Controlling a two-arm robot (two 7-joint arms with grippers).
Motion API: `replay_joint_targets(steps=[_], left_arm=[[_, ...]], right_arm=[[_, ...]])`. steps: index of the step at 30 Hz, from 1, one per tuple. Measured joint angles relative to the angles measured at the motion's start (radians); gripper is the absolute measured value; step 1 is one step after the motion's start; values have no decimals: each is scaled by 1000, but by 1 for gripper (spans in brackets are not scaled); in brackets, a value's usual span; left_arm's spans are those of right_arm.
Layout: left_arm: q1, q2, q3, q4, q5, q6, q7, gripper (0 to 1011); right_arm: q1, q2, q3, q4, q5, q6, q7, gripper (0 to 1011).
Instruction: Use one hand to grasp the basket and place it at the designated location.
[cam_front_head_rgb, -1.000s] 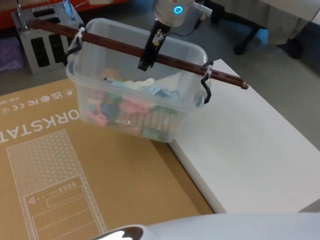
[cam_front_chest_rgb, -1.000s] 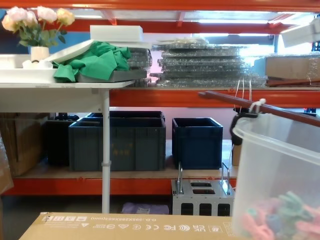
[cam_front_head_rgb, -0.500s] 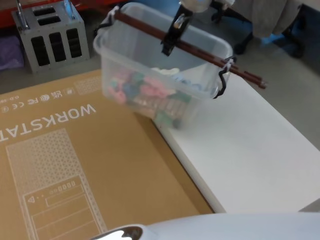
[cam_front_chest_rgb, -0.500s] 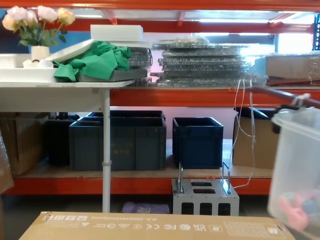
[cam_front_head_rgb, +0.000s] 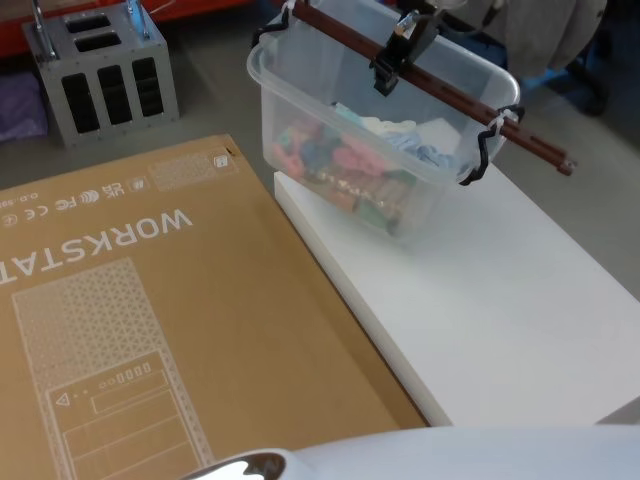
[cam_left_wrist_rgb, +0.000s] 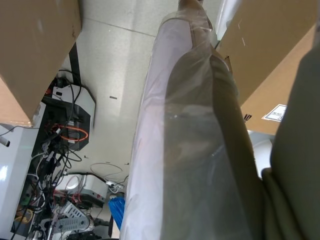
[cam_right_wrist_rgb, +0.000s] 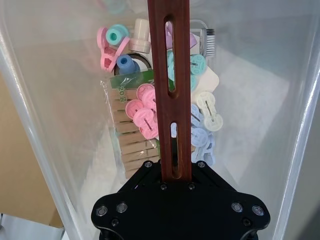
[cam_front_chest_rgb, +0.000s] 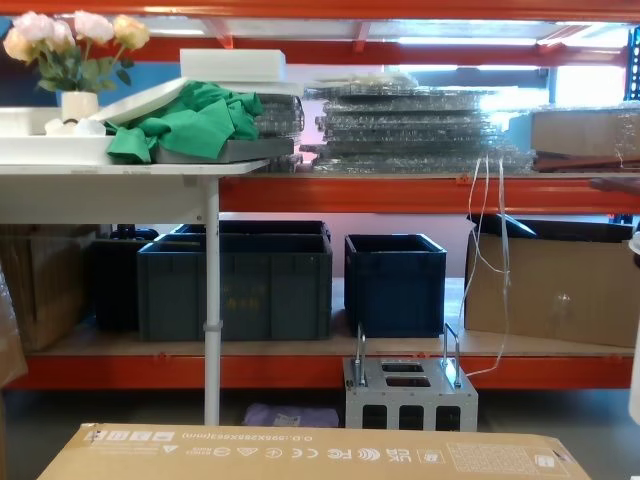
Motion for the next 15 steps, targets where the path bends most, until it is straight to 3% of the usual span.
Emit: replay_joint_targets(steps=[15], left_arm=[[0,0,0,0,0,0,0,0]], right_arm=[[-54,63,52,23,20,104,3,1]])
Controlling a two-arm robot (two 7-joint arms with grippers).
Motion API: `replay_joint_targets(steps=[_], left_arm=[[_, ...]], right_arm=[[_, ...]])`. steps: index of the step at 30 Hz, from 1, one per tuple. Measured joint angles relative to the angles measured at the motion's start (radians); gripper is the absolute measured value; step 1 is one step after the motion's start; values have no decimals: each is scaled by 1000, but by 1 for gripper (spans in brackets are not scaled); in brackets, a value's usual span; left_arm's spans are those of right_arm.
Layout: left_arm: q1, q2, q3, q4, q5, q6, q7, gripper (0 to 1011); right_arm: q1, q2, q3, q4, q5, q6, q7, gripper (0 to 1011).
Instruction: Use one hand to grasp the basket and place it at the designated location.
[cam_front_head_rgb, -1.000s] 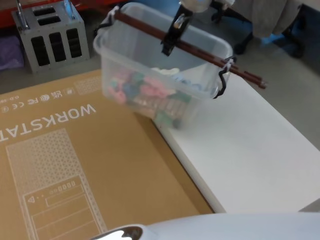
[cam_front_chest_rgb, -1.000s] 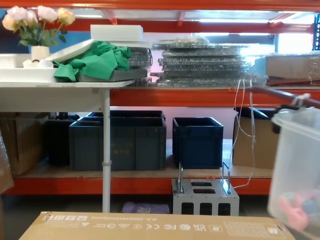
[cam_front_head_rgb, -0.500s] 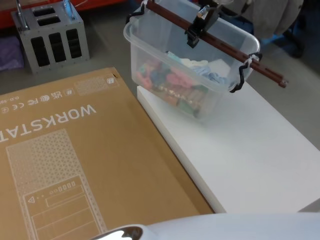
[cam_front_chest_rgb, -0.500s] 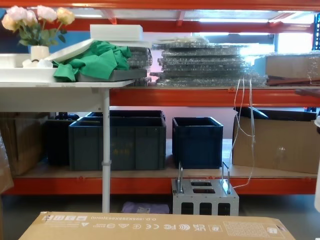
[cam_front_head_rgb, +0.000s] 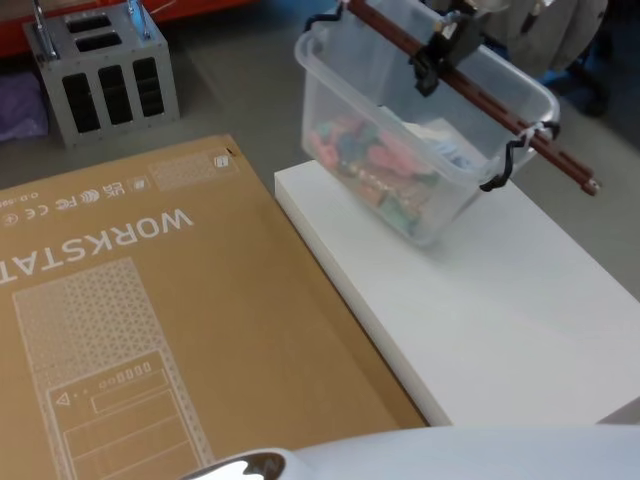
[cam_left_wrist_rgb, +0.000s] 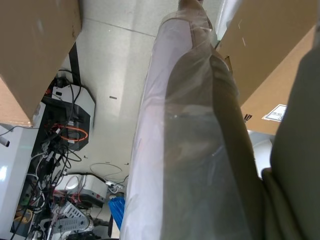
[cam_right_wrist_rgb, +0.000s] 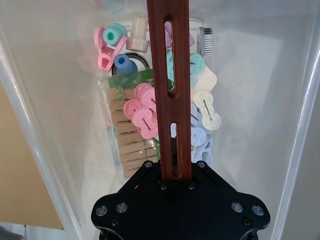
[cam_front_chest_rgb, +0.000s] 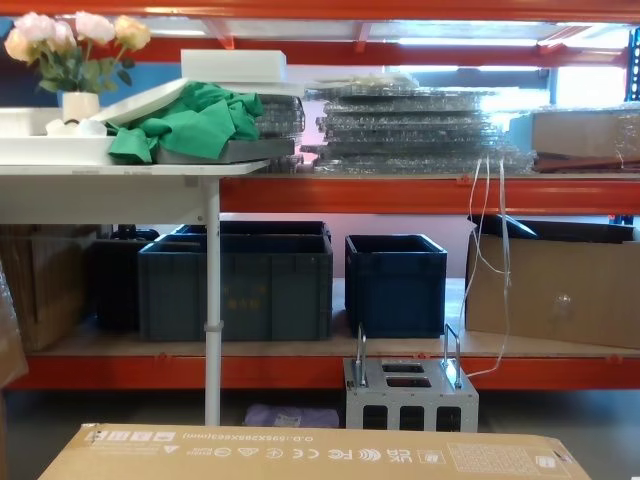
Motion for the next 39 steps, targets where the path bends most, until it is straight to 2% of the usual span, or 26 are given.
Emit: replay_joint_targets(steps=[15,31,39], left_arm=[[0,0,0,-1,0,0,0,0],[0,0,0,0,0,0,0,0],[0,0,0,0,0,0,0,0]], right_arm=[[-84,74,38,-11,39,113,11,1],[-161,104,54,-43,62,162,33,0],[-174,104,66,-46,58,165,39,1]])
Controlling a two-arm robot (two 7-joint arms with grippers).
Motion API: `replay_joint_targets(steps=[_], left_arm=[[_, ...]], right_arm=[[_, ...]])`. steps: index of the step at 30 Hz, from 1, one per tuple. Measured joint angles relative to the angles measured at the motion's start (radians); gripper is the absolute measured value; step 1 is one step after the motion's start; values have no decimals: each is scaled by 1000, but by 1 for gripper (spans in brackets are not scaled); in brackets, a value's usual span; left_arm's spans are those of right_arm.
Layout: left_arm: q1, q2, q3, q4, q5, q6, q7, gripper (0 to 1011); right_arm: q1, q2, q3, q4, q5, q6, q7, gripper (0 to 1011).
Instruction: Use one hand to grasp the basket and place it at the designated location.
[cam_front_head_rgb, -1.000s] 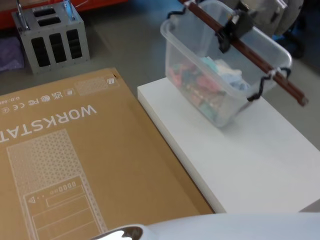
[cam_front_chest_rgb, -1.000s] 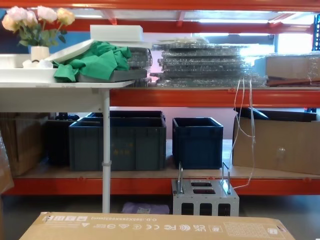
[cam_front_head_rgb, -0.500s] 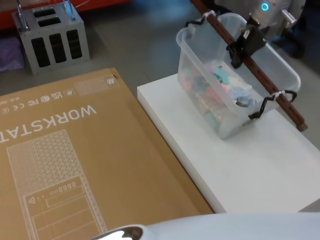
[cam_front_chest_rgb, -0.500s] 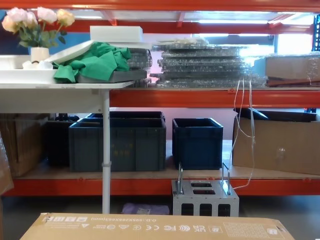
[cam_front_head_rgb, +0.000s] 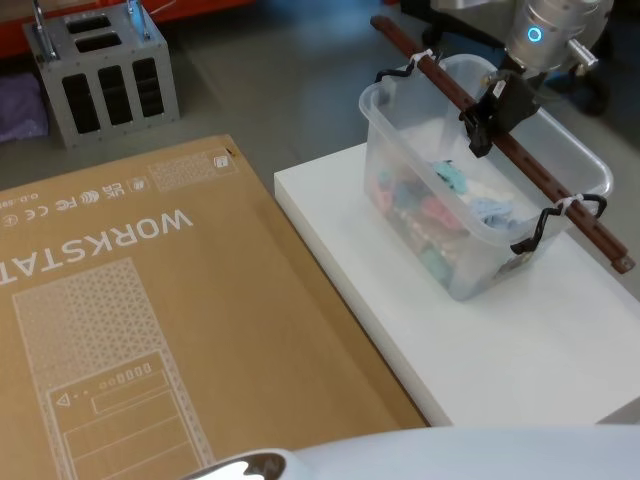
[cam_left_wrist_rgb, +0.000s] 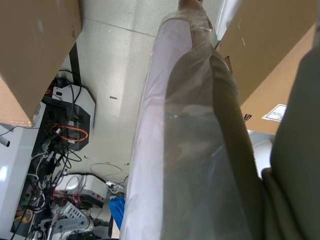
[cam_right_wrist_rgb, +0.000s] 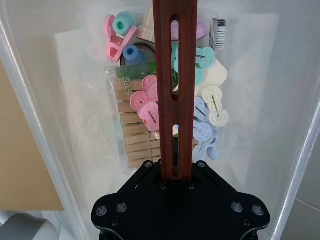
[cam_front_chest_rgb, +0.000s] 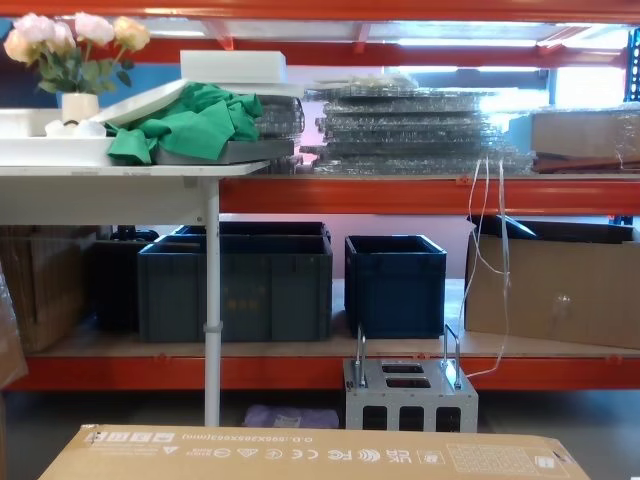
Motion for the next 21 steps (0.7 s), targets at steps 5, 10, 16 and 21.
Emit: replay_joint_targets(steps=[5,10,16,21], left_arm=[[0,0,0,0,0,0,0,0],[0,0,0,0,0,0,0,0],[0,0,0,0,0,0,0,0],[0,0,0,0,0,0,0,0]], right_arm=[[-11,1,8,-4,-6,2,5,1],[-18,2,13,-7,-8,4,6,1],[-33,6,28,-13,-12,13,10,1],[-42,6,37,-8,-13,14,19,1]])
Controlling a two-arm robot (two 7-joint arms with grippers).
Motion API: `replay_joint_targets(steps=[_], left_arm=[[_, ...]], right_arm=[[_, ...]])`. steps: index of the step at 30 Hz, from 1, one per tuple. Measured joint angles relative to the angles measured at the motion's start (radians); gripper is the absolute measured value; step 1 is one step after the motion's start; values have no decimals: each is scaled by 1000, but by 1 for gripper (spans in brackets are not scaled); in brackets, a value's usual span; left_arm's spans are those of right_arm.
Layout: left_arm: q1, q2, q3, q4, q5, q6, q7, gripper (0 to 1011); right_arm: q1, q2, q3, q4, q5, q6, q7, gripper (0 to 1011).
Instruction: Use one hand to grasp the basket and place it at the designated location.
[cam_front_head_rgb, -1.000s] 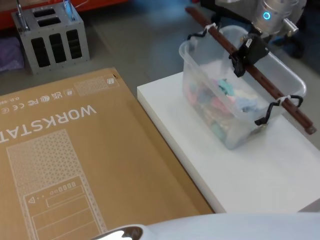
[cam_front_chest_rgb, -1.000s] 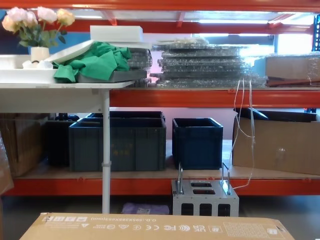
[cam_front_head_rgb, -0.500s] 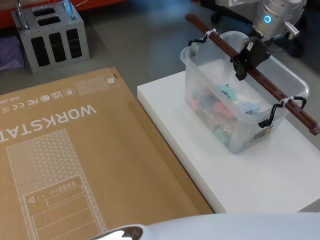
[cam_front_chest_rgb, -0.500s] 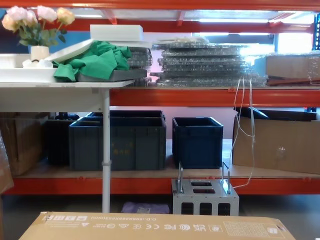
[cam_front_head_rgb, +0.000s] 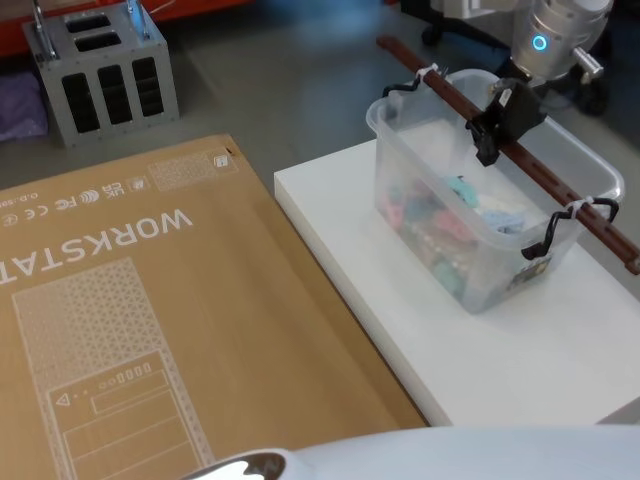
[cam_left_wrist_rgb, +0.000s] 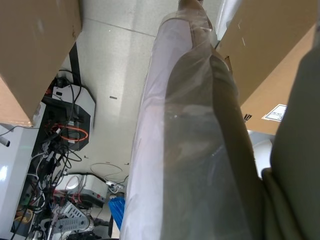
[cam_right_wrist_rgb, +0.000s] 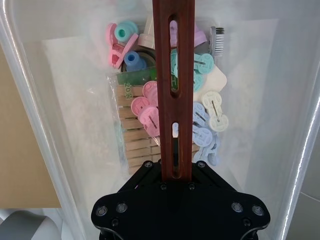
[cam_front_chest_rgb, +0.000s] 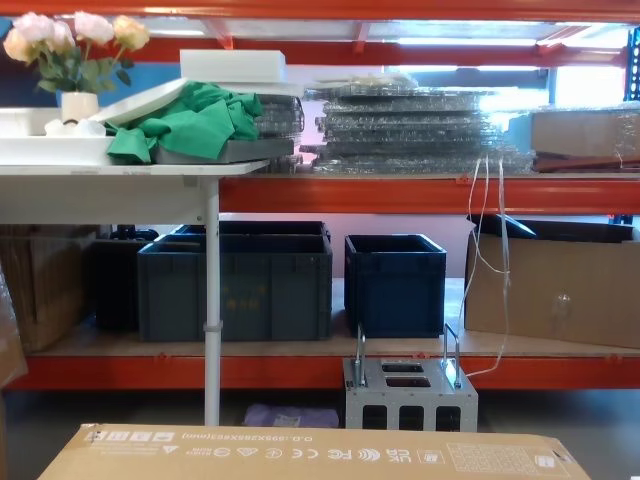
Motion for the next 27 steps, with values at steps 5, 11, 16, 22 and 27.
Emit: replay_joint_targets(steps=[5,11,16,22,27], left_arm=[[0,0,0,0,0,0,0,0],[0,0,0,0,0,0,0,0],[0,0,0,0,0,0,0,0],[0,0,0,0,0,0,0,0],[0,0,0,0,0,0,0,0]], right_arm=[[-6,-2,7,5,-2,-1,10,1],[-11,-11,12,23,-8,-3,29,19],[-22,-11,22,24,-11,-9,29,160],[-30,-10,32,21,-17,-15,28,315],[-35,-11,40,22,-21,-19,28,495]])
